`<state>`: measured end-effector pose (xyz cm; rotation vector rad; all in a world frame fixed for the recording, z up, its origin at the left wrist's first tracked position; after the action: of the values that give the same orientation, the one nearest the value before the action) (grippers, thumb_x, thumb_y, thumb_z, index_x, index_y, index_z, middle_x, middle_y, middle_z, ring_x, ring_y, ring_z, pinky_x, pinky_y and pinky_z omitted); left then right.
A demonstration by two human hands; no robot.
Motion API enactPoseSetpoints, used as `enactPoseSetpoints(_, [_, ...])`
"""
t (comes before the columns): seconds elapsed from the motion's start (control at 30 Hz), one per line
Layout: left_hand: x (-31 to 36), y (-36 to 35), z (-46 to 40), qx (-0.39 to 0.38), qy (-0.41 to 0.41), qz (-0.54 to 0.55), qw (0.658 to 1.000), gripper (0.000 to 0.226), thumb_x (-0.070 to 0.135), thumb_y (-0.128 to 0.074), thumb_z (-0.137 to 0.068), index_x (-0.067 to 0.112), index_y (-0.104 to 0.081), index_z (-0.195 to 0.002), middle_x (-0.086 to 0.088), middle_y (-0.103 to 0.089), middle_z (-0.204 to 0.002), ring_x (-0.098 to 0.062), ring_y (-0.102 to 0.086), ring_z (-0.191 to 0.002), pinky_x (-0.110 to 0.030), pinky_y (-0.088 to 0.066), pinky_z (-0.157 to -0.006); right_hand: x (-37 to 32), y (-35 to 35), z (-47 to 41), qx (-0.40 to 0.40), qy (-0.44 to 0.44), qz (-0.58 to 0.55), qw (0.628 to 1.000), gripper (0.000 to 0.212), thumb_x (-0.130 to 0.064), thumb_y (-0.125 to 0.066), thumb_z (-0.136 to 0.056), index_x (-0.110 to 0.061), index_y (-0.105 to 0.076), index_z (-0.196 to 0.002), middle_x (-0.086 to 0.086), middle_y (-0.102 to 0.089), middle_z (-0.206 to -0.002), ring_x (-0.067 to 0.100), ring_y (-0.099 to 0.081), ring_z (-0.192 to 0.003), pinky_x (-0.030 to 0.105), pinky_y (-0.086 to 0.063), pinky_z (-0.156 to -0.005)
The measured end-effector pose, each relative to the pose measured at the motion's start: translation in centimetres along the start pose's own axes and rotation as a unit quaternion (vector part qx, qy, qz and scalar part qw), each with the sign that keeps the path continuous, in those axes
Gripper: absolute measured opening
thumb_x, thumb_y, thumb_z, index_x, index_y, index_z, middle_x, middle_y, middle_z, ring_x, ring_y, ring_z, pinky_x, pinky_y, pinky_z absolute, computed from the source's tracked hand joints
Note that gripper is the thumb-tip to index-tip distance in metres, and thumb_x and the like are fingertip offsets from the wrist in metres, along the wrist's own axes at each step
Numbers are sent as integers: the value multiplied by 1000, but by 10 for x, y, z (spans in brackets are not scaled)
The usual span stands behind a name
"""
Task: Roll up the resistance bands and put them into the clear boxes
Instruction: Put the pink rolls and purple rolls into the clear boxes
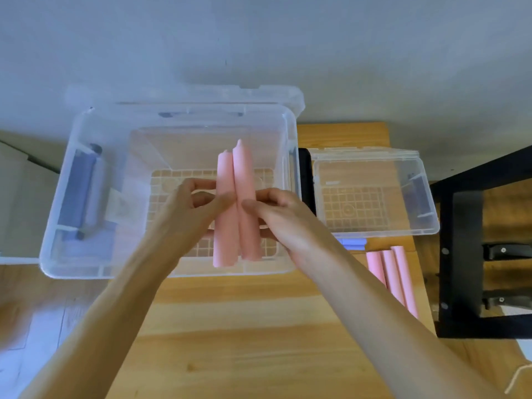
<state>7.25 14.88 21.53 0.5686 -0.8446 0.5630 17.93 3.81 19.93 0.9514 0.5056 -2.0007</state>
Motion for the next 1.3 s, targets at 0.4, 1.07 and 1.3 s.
enactPoseSetpoints(0.4, [-59, 9, -103, -63, 121, -38, 990, 59, 12, -73, -87, 6, -42, -137, 2, -59, -100, -13, -64, -86, -29, -54, -65, 34, -34, -100, 160, -142, 60, 975, 34, -12, -46, -102, -7, -45, -135, 11, -59, -127, 23, -58, -99, 27, -44, -72])
enactPoseSetpoints(1.07, [-87, 5, -169, -68, 39, -242, 967, 23, 25, -76, -82, 22, -53, -80, -1, -64, -100, -21, -61, -89, -26, -41, -60, 45, -37, -174, 193, 30, 642, 741, 53, 0, -56, -92, 2, -30, -139, 12, -50, -126, 22, -60, -98, 26, -44, -65])
enactPoseSetpoints(1.3, [-91, 14, -175, -63, 35, -193, 979, 24, 22, -80, -79, 19, -57, -77, -3, -68, -95, -24, -67, -88, -34, -55, -72, 48, -44, -188, 154, 28, 709, 688, 49, 0, -46, -96, 2, -28, -141, 11, -66, -107, 25, -68, -93, 31, -52, -68])
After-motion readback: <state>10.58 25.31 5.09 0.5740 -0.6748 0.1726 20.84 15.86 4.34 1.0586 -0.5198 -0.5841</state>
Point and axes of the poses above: each hand's wrist, its own z-axis away from the middle knuckle, its own y-axis out of the back of the hand, x = y × z, the point moved 3 cm from there along -z, towards the middle knuckle
